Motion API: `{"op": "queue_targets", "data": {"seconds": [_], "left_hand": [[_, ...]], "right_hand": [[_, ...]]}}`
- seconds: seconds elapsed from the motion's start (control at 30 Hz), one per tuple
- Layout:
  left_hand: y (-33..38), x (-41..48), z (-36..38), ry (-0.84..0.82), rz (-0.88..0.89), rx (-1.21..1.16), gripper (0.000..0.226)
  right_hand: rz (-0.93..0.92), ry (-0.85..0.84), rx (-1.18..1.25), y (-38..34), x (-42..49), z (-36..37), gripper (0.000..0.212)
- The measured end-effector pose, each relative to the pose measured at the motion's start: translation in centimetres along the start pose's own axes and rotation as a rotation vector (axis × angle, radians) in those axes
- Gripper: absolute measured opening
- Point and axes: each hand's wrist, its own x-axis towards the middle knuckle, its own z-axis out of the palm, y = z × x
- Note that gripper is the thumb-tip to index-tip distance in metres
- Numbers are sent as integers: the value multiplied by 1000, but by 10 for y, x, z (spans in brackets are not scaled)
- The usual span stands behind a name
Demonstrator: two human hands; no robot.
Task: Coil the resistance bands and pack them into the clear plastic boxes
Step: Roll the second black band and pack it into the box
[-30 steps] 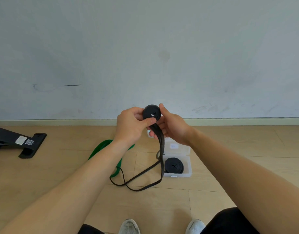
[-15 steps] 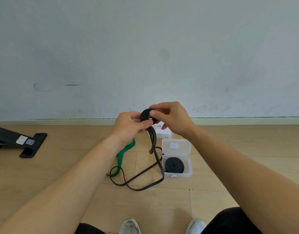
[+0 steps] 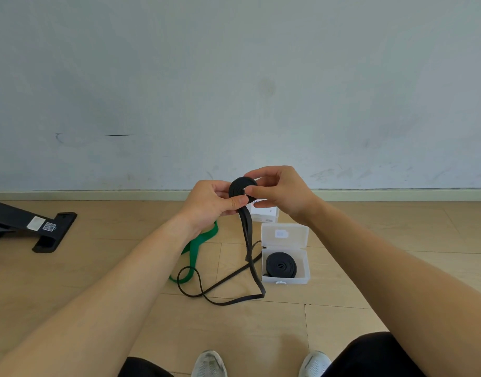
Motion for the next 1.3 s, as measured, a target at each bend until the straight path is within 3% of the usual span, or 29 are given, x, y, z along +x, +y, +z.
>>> {"op": "queue_targets", "data": {"seconds": [0.23,0.37,0.67,1.07,1.3], "left_hand": [[-2,3,-3,16,-9,-68,22],[-1,5,-5,62,-2,-275,23],[3,4,-18,172,23,-376,18],[14,1,-34,83,232,350,21],[25,0,-37,-27,215,693,23]], "right_hand": [[30,62,45,2,0,5,29],[159,-198,96,11,-5,10,39],[-206,-5,-543,5,0,33,19],[-154,-59,-381,-2,-2,18,14],[-70,-141,-309,-2,-2,10,7]]}}
